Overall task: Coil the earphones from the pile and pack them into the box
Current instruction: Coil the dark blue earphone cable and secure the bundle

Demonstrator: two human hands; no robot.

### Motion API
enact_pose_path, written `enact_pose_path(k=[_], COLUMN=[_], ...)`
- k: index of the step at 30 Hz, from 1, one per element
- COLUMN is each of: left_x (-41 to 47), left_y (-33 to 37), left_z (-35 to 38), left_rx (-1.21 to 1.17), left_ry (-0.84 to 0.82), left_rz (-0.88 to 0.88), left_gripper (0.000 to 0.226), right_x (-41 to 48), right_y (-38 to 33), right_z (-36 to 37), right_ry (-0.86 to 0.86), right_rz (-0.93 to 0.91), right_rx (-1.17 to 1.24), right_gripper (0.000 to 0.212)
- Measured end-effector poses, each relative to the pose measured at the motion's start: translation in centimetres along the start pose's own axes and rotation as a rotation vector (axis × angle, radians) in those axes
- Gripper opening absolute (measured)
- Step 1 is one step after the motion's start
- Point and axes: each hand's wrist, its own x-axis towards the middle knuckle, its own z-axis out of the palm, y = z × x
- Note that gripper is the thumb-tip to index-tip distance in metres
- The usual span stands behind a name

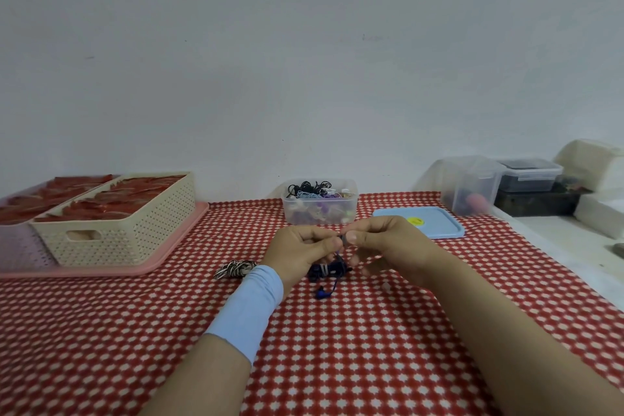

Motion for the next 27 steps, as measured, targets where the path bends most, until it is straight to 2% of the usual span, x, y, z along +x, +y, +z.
enact_pose_path(k=[5,15,22,27], left_x=[-0.05,0.06,0.09,-0.07], left_y=[0.21,-0.09,0.02,0.14], left_z=[0.0,-0.07,-0.11,0.16], left_rx=[-0.015,0.081,-0.119,-0.193], left_ry=[0.032,0.042,-0.04,-0.14], left_rz=[0.01,0.058,0.003,-0.048], left_gripper=[0.014,0.016,0.012,0.013], right_x=[0.08,-0.25,-0.6,-0.45], right_y=[0.09,-0.18,-0.42,-0.32], right_z=[-0.12,0.12,-0.18,-0.18], right_ry=[0.005,0.053,-0.069,-0.087], right_rz=[0.017,-0.031,-0.011,0.013], right_rx=[0.084,-0.116,0.079,0.09], right_gripper=[0.019,0.009,0.017,0.016])
